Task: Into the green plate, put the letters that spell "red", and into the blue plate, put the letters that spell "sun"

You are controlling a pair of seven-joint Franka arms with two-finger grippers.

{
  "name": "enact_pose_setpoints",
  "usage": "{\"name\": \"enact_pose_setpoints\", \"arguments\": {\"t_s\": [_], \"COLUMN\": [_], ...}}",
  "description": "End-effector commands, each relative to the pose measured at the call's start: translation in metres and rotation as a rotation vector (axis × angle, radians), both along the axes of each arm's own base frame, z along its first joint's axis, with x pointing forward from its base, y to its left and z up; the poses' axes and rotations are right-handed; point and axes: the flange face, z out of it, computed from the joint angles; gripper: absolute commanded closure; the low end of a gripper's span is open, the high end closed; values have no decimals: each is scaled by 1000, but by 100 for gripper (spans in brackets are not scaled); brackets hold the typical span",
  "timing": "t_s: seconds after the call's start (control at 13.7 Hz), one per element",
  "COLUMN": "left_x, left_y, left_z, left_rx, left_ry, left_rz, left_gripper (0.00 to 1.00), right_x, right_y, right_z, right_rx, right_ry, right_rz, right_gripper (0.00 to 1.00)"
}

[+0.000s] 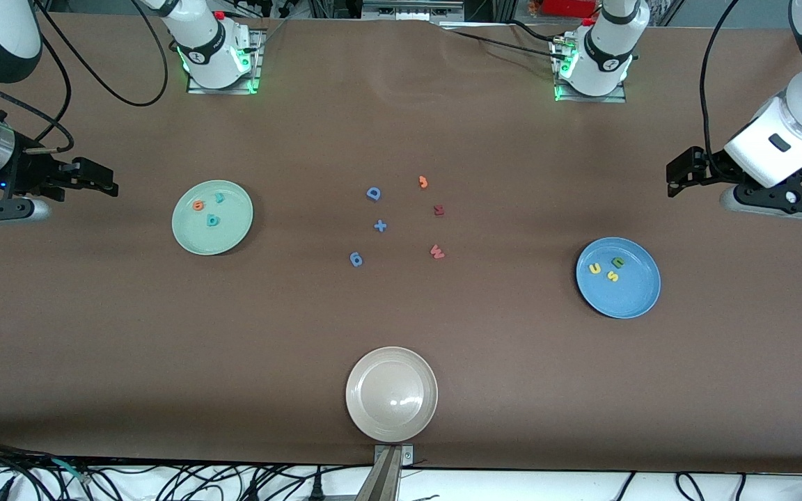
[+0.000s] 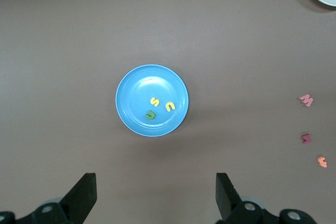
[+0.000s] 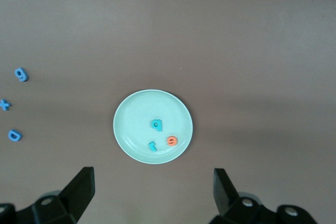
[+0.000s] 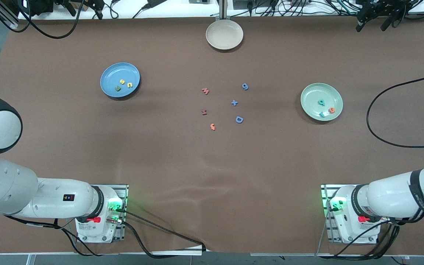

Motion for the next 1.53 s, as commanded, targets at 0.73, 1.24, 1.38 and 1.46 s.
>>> {"name": "enact_pose_setpoints", "arguments": {"t_s": [0.73,1.24,1.38,1.46], "left_x": [4,4,4,4], "left_y": [11,8,7,7], "left_z": [7,7,7,7], "left_rx": [8,6,6,6], "left_ry": [6,5,5,5], "left_rz": [3,-2,-2,-2], "left_gripper": [0,0,0,0], "right_x": [-15,-12,-12,-12], "right_y": [23,25,25,25], "right_z": [18,23,22,22], "right_rx": [-87,-88,-85,-85], "right_ry": [5,-5,-2,-2], "right_rz": [-68,-112,-112,-112], "right_gripper": [0,0,0,0]}}
